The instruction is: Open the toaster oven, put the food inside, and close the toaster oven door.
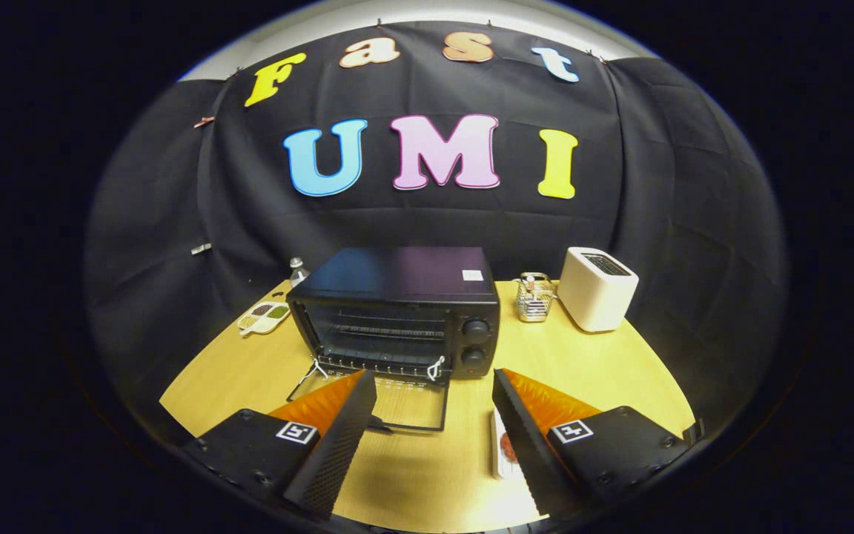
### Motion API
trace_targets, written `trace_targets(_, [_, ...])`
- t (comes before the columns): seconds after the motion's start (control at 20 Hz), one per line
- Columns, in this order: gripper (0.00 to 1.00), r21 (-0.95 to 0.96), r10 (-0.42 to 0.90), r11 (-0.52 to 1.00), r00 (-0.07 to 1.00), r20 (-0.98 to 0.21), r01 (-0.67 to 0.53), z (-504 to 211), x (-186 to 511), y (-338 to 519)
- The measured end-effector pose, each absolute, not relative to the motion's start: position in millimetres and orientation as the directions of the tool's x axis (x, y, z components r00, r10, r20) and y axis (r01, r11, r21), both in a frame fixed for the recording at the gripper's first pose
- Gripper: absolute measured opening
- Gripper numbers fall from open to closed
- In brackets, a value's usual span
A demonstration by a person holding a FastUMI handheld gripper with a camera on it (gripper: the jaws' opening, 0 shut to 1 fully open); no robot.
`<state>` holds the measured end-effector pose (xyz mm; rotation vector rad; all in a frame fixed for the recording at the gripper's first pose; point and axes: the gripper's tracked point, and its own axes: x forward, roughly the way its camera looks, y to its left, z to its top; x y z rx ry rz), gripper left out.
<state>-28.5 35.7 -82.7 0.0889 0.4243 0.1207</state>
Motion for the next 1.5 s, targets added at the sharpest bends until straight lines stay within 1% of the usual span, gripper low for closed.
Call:
trace_targets(0.2, [0.98,0.128,0.129,0.989,0.875,-0.467,-0.078,-102.5,-25.3,-9.3])
trace_targets(0.5, [0.97,0.193,0.166,0.979,0.805,-0.570,-0.065,-148.1,-7.6,-65.5])
trace_targets(0.6, [0.99,0.230,0.201,0.970,0.771,-0.605,-0.073,-163.8,-5.0,-75.4])
trace_targets(0.75, [0.99,0.275,0.255,0.957,0.702,-0.665,-0.087,-193.5,-6.1,-91.9])
trace_targets(0.9, [0.97,0.341,0.331,0.933,0.629,-0.703,-0.110,-221.3,-10.8,-97.7])
trace_targets(1.05, [0.96,0.422,0.400,0.902,0.553,-0.731,-0.094,-244.1,-20.2,-97.6])
trace_targets(1.1, [0.93,0.446,0.415,0.892,0.524,-0.744,-0.073,-250.9,-23.2,-95.3])
trace_targets(1.2, [0.76,0.488,0.438,0.873,0.485,-0.757,-0.027,-259.2,-30.3,-94.0])
trace_targets(1.25, [0.76,0.516,0.458,0.857,0.477,-0.750,-0.012,-260.0,-31.8,-91.5])
trace_targets(1.3, [0.74,0.532,0.468,0.847,0.473,-0.747,0.002,-260.5,-31.3,-89.3])
trace_targets(1.45, [0.46,0.564,0.496,0.826,0.460,-0.736,0.011,-258.8,-33.4,-86.4])
trace_targets(1.5, [0.47,0.565,0.494,0.825,0.461,-0.737,0.019,-260.6,-31.1,-87.8])
